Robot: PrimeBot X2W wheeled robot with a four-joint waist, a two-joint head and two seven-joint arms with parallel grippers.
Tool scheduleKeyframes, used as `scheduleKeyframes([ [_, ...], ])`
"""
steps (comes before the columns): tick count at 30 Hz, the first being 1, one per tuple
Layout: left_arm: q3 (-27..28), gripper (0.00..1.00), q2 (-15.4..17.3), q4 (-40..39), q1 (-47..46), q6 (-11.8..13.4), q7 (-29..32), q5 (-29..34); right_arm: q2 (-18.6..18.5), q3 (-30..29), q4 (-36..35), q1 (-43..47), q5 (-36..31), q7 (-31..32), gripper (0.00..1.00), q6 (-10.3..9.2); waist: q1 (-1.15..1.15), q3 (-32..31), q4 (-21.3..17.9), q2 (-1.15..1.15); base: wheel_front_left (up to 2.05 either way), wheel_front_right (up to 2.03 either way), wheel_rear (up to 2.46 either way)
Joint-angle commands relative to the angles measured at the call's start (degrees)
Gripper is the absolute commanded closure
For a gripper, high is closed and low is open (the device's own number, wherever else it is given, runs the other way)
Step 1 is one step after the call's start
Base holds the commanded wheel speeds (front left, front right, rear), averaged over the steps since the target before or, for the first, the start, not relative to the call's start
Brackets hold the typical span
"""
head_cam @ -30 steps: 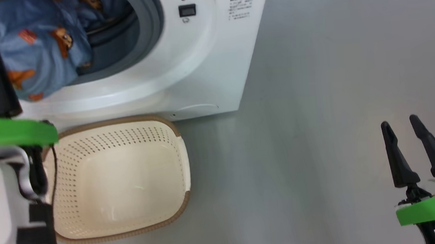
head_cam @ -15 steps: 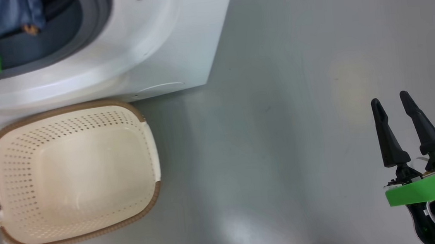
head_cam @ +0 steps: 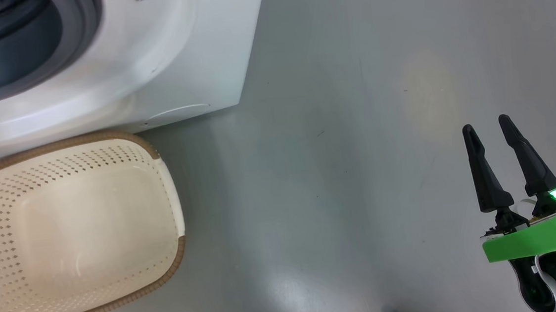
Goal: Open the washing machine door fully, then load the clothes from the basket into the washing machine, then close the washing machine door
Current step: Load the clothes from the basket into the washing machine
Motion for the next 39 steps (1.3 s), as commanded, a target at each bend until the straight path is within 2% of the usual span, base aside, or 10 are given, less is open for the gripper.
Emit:
scheduleKeyframes([
  [1, 1.2, 0.00, 2.6, -1.5, 1.7, 0.3, -0.3, -0.6, -0.9, 0.9, -1.1, 1.0, 0.2, -0.3, 0.00, 0.51, 0.00, -0.5, 0.4, 0.00, 0.00, 0.00, 0.00],
  [15, 3.4, 0.00, -2.1, -5.3, 10.6, -0.6, -0.3, -2.6, -2.6, 1.7, -1.1, 1.9, -0.3, -0.3, 0.00, 0.51, 0.00, -4.1, 3.0, 0.00, 0.00, 0.00, 0.00],
  [26, 3.9, 0.00, -6.7, -12.8, 23.2, -1.6, -0.3, -1.0, -4.1, 1.5, -0.3, 4.3, -0.6, -0.3, 0.00, 0.51, 0.00, -9.8, 6.3, 0.00, 0.00, 0.00, 0.00],
  [39, 3.6, 0.00, -10.0, -19.6, 39.3, -2.9, -0.3, -0.4, -5.6, 1.4, 1.1, 9.1, -0.8, -0.3, 0.00, 0.51, 0.00, -18.0, 9.7, 0.00, 0.00, 0.00, 0.00],
])
